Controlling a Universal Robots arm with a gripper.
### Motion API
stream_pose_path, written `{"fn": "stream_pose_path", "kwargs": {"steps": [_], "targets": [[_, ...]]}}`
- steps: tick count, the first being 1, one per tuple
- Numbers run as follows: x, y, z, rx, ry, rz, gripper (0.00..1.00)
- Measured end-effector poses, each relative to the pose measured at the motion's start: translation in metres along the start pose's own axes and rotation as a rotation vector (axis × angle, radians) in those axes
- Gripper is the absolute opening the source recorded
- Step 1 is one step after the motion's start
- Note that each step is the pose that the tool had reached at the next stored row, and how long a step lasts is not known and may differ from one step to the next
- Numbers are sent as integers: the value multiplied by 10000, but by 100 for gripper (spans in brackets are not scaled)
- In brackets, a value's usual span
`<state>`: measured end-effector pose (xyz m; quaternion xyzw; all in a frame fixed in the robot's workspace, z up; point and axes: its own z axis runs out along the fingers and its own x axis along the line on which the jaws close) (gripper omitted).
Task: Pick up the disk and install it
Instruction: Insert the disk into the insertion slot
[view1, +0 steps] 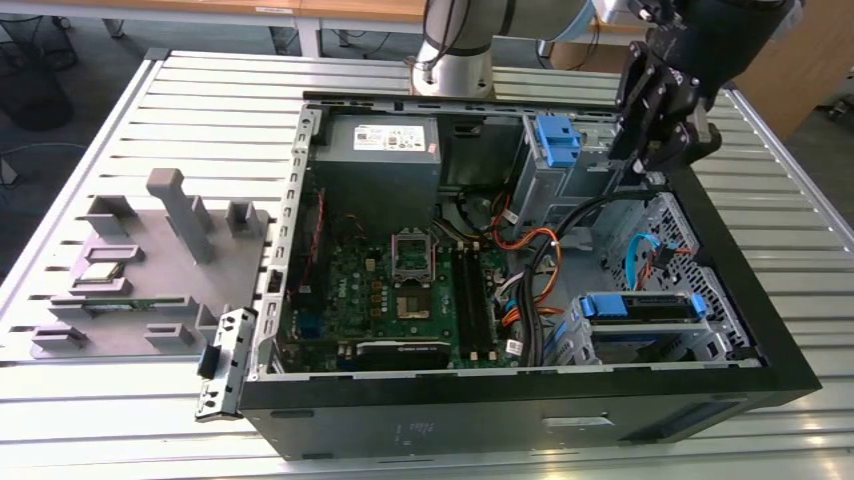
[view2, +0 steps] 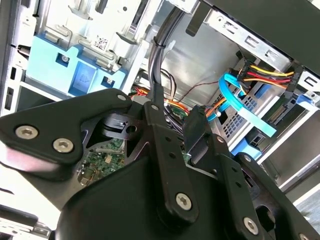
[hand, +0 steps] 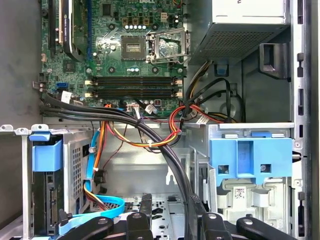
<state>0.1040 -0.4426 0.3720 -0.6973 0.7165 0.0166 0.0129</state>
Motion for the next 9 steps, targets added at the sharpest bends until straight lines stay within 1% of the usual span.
{"fn": "stream_pose_path", "kwargs": {"steps": [9], "targets": [[-33, 1, 1, 0, -1, 1, 42]]}}
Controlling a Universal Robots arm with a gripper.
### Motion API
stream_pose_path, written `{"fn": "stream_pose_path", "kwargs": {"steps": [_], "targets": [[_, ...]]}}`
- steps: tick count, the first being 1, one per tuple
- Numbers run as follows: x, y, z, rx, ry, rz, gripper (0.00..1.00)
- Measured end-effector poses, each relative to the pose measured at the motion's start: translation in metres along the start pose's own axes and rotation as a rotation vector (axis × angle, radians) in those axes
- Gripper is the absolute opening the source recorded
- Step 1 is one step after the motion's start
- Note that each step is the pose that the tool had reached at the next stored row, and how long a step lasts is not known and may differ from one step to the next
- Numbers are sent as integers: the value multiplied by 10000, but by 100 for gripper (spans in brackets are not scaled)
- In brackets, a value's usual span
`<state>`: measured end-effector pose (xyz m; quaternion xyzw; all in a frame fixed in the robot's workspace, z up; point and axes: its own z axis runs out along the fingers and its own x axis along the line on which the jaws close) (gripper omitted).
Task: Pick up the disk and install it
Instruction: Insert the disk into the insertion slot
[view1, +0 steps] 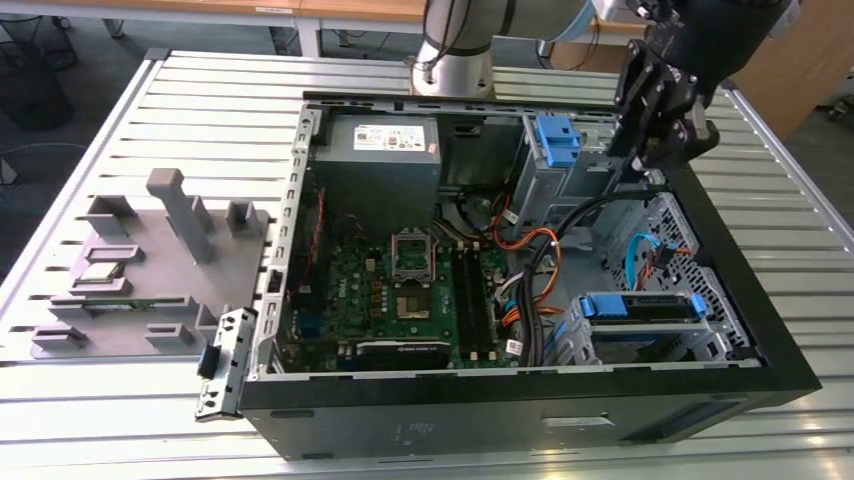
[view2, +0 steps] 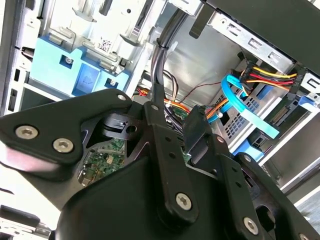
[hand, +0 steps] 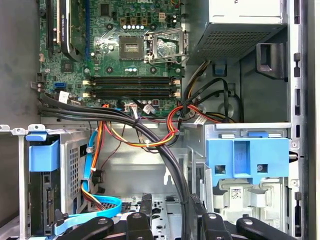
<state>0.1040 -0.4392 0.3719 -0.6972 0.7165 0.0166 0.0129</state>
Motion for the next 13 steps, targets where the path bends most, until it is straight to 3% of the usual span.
{"fn": "stream_pose_path", "kwargs": {"steps": [13], "targets": [[-49, 1, 2, 0, -1, 0, 42]]}}
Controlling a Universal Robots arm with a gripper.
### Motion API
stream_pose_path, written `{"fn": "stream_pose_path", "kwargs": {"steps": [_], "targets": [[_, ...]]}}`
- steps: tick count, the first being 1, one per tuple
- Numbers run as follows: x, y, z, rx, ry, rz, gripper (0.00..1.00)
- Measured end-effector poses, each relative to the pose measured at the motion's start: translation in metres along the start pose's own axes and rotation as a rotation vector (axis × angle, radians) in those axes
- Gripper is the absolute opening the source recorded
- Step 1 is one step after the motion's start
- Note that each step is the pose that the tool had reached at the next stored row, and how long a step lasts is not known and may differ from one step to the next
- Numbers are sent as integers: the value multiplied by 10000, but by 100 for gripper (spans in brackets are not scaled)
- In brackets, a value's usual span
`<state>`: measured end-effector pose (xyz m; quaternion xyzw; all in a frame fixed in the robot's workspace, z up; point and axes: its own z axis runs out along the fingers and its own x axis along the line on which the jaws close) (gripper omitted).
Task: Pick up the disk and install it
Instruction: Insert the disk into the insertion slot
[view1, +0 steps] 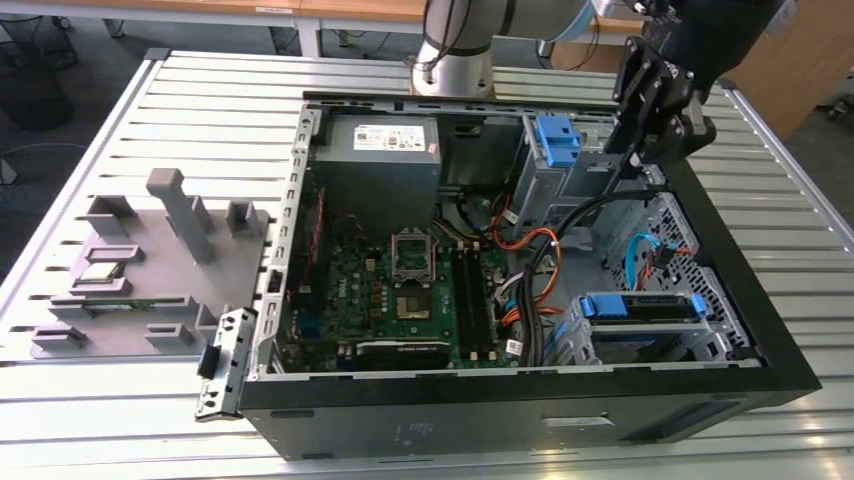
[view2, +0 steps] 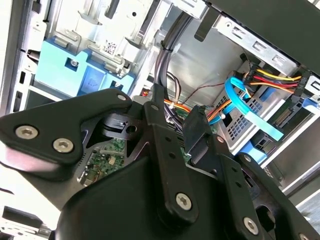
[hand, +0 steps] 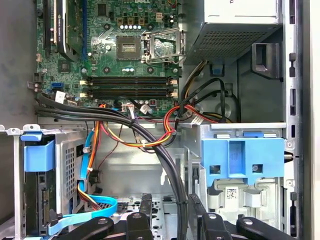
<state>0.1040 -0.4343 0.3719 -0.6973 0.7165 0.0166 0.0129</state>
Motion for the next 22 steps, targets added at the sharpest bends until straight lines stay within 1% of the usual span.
{"fn": "stream_pose_path", "kwargs": {"steps": [22], "targets": [[-83, 2, 3, 0, -1, 1, 42]]}}
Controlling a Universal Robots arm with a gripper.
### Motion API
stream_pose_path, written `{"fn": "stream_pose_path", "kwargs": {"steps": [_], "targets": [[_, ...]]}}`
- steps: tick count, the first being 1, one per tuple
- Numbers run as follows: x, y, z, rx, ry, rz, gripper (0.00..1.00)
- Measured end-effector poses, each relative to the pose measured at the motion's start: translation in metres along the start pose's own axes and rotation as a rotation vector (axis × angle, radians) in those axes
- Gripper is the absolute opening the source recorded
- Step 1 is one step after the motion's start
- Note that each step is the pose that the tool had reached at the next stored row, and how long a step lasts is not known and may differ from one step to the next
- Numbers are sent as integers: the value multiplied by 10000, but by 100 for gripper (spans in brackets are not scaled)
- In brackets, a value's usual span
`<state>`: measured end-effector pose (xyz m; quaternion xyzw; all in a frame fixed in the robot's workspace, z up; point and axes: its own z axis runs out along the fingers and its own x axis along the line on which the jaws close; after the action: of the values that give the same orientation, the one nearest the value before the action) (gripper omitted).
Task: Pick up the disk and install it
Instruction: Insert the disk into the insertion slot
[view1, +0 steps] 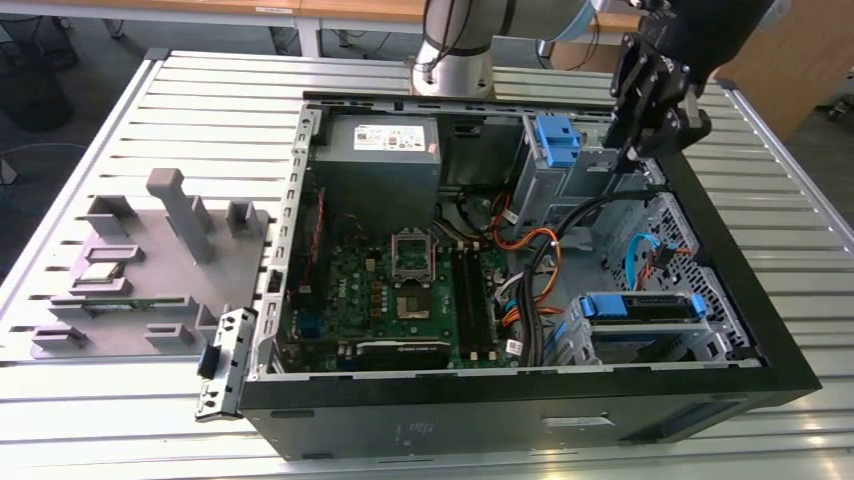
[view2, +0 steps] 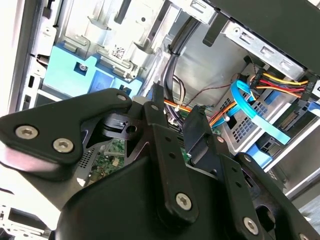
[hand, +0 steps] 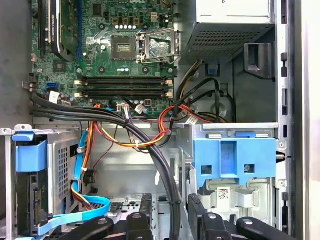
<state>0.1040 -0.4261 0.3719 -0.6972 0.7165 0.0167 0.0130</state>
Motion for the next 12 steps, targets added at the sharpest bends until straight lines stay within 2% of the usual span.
{"fn": "stream_pose_path", "kwargs": {"steps": [12], "targets": [[-45, 1, 2, 0, 0, -1, 42]]}}
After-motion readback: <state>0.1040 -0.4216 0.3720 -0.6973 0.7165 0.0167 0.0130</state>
